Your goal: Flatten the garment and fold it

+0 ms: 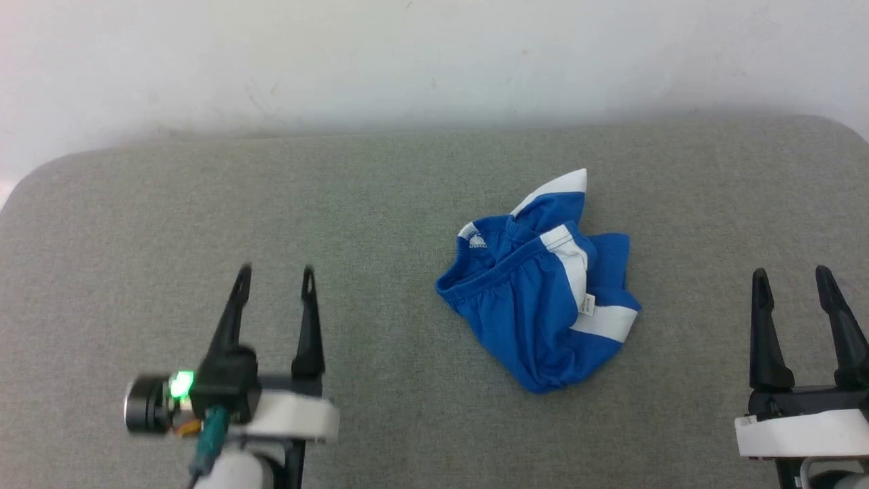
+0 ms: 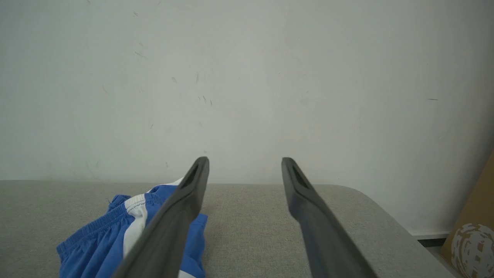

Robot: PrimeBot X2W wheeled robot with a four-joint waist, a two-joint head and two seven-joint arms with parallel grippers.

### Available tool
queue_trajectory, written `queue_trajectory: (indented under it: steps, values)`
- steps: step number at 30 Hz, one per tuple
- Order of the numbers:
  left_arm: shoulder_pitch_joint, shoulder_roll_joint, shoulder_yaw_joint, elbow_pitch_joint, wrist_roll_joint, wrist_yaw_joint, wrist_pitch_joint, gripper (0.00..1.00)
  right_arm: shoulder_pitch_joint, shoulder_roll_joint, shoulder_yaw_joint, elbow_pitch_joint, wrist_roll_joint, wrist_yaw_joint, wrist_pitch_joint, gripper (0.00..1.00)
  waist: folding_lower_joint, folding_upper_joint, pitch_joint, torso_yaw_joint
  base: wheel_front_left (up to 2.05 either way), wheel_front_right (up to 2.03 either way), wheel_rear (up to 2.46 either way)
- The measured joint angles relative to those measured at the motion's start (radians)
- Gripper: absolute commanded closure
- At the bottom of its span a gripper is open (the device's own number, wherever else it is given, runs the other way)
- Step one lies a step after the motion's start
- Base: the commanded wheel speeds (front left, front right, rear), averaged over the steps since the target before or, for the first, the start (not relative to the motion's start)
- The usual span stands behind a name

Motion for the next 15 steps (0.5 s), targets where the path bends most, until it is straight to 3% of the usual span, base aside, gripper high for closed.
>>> queue_trajectory:
  steps: [5, 9, 12, 15]
  values:
    - [-0.21, 0.014, -0.006, 0.049, 0.015, -0.137, 0.0, 0.0, -0.005, 0.0, 0.007, -0.001, 0.0, 0.0, 0.0, 0.0, 0.0, 0.0, 0.007, -0.01, 0.0, 0.0, 0.0]
    - [-0.373, 0.034, -0.05, 0.232, 0.004, -0.266, 0.0, 0.0, -0.013, 0.0, 0.015, -0.003, 0.0, 0.0, 0.0, 0.0, 0.0001, 0.0, 0.012, -0.028, 0.0, 0.0, 0.0]
    - [-0.494, 0.049, -0.109, 0.359, 0.0, -0.318, 0.053, 0.0, -0.021, 0.0, 0.021, -0.004, 0.0, 0.0, 0.0, 0.0, 0.0, 0.0, 0.018, -0.048, 0.0, 0.0, 0.0]
    - [-0.611, 0.053, -0.202, 0.449, -0.041, -0.337, 0.158, 0.0, -0.023, 0.0, 0.021, -0.004, 0.0, 0.0, 0.0, 0.0, 0.0, 0.0, 0.028, -0.069, 0.0, 0.0, 0.0]
